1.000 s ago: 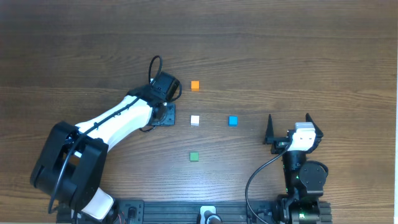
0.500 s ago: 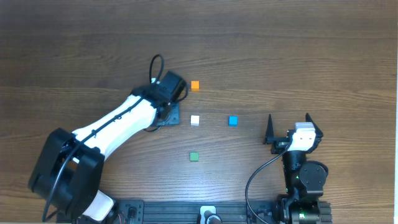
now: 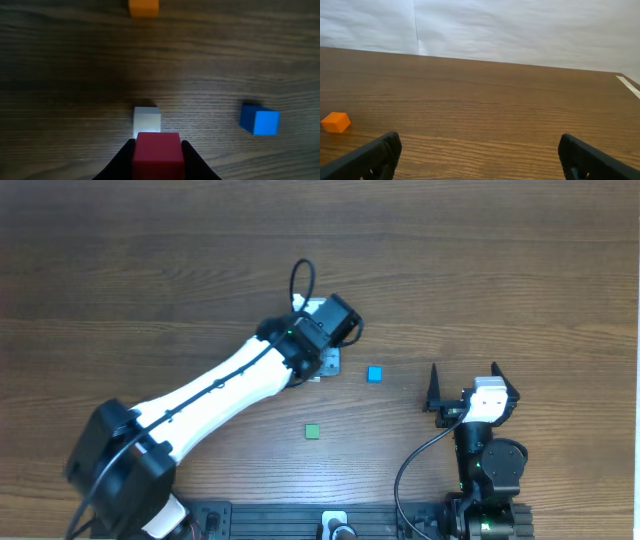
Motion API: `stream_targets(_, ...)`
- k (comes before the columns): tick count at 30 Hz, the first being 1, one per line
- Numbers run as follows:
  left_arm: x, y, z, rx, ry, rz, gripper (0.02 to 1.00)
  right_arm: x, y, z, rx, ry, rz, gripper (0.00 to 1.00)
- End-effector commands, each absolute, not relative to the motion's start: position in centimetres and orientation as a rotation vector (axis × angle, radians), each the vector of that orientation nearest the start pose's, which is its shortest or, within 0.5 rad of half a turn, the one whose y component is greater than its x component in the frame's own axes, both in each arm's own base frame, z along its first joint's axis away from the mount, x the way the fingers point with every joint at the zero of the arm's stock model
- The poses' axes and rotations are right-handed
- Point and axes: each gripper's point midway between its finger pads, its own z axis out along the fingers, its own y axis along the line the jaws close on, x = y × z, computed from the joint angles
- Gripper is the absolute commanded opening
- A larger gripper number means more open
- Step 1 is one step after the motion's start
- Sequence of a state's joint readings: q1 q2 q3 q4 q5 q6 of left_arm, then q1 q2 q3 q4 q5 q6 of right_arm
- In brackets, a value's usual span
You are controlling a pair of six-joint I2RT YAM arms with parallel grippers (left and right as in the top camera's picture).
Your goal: Stack Cubes
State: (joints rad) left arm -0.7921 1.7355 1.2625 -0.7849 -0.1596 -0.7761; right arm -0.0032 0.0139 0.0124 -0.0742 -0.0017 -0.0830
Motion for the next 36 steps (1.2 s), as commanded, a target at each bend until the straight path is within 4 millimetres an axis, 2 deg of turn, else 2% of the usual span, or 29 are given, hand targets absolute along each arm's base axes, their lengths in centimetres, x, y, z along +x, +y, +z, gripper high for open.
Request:
stream_targets(1, 28.8, -26.1, 6.7, -0.013, 2.823, -0.110, 0.060, 24.6, -0.2, 15.7, -0.062, 1.644, -0.070, 0.993)
stream_targets(30, 28.9, -25.1, 3.4, -0.029, 2.870, 0.007, 0.058, 24.6, -0.2, 15.7, -0.062, 1.644, -0.070, 0.993)
stream_targets(36, 28.9, -25.1, 3.3, -0.044, 2.873, 0.012, 0.062, 24.6, -0.2, 15.7, -0.062, 1.644, -0.070, 0.991)
